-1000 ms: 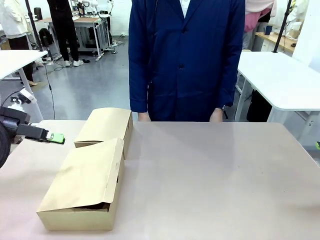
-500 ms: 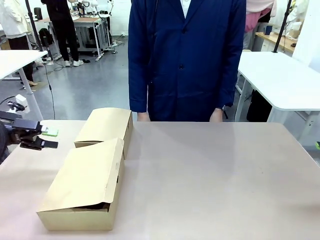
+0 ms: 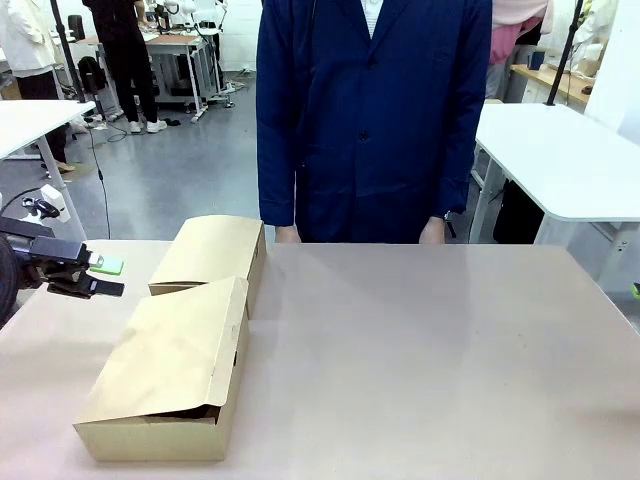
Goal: Place items inside the box.
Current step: Close the lid of the Mailer Box closest to the robot.
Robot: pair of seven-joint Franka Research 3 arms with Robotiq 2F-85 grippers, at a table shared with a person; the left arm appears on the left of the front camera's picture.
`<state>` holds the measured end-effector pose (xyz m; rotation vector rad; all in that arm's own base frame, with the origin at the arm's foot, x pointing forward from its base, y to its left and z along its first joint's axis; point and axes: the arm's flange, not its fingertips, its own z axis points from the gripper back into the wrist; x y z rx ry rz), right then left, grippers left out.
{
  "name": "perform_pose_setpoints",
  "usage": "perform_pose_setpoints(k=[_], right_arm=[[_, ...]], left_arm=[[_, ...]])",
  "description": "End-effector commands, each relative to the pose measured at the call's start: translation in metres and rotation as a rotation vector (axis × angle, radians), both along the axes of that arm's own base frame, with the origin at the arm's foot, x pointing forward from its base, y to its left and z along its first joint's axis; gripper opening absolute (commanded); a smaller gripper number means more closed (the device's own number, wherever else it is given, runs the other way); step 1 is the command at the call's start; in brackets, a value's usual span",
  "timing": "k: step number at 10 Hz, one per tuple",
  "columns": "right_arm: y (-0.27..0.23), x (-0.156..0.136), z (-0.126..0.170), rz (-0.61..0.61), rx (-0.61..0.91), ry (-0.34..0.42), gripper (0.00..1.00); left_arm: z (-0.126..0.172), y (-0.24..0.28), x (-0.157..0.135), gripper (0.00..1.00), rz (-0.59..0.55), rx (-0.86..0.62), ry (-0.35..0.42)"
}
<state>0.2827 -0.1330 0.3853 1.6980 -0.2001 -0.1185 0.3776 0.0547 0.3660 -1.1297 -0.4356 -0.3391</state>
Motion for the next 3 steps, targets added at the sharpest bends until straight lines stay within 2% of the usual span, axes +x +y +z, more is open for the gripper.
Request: perform_pose_setpoints(k=[1, 3], right_arm=[[-0.0004, 0.0017, 0.0037, -0.005, 0.011, -0.021, 1.0], [-0.0004, 0.0017, 0.0037, -0.005, 0.011, -0.021, 1.0]], left_arm=[[-0.0022, 0.0026, -0.0051, 1.0, -0.013, -0.003, -0.014], [-0.0022, 0.0026, -0.0051, 1.0, -0.013, -0.003, -0.014]])
